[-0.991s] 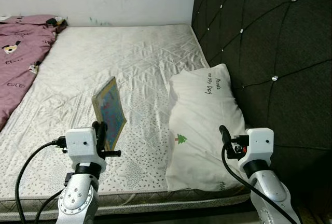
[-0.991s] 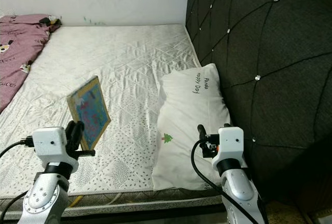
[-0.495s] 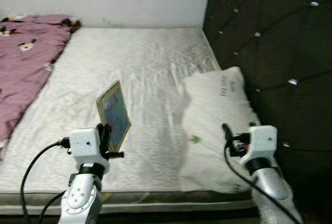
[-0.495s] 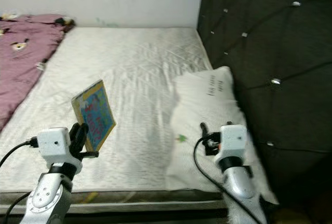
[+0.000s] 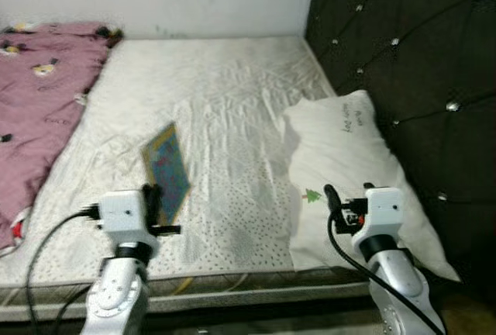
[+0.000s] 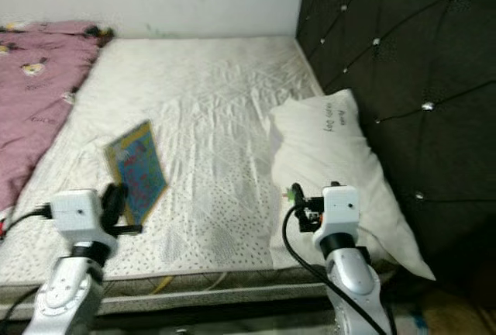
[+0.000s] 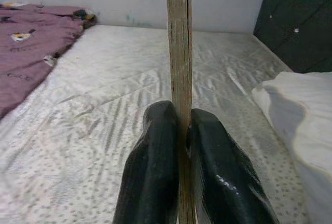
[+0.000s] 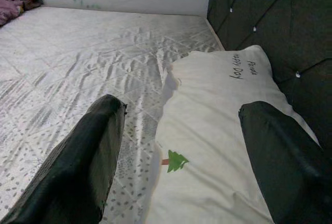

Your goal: Clean up the room

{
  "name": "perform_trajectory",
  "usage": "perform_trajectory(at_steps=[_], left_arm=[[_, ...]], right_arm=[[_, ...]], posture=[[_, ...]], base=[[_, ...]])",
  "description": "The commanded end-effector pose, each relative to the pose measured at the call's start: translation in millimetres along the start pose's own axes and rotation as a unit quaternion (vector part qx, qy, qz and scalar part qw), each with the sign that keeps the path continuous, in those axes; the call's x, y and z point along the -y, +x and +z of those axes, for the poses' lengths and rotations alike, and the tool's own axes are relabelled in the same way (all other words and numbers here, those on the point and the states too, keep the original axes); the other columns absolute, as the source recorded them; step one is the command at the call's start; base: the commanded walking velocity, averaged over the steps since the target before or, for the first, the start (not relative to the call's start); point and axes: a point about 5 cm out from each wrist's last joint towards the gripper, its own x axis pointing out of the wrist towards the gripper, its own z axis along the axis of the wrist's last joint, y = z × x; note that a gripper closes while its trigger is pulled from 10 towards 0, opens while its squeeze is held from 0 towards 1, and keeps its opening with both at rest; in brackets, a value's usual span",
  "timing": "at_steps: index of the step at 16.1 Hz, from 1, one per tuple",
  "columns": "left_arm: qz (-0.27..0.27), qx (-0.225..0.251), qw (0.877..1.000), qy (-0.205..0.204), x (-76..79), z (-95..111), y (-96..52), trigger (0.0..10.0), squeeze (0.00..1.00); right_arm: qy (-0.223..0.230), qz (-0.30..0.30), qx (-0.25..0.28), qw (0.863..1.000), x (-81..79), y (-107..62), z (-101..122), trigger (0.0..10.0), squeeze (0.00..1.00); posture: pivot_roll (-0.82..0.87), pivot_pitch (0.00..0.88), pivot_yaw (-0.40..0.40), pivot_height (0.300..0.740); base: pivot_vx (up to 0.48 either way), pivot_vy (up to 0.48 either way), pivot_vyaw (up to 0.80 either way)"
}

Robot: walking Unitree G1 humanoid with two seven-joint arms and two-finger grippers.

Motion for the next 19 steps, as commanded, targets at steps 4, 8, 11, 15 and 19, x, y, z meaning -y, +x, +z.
perform_trajectory(at_steps=[4,8,11,15,19], left_arm=[[-0.003,0.02,1.0,-0.003,2.2,7.8,1.6,10.0,0.0],[-0.001,0.018,1.0,-0.005,2.7,7.2,1.5,10.0,0.0],[-0.013,0.02,1.0,-0.008,6.0,8.5,2.7,10.0,0.0],[-0.014,0.019,1.0,-0.011,6.9,8.5,4.0,10.0,0.0],[-0.014,0.019,1.0,-0.011,6.9,8.8,4.6,10.0,0.0]], right_arm=[[-0.001,-0.002,0.0,1.0,1.4,2.0,1.9,10.0,0.0],[0.0,-0.001,0.0,1.0,1.7,3.0,2.3,10.0,0.0],[-0.001,0.002,0.005,1.0,0.0,3.2,4.9,10.0,0.0],[0.007,-0.004,-0.004,1.0,0.9,2.0,2.4,10.0,0.0],[0.004,0.001,0.002,1.0,-1.5,2.7,3.5,10.0,0.0]], posture=[[0.03,0.054,0.03,0.74],[0.03,0.057,0.028,0.74],[0.03,0.061,0.029,0.74],[0.03,0.064,0.031,0.74],[0.03,0.067,0.034,0.74]], base=[[0.0,0.0,0.0],[0.0,0.0,-0.56],[0.0,0.0,0.0],[0.0,0.0,-0.8],[0.0,0.0,-0.6]])
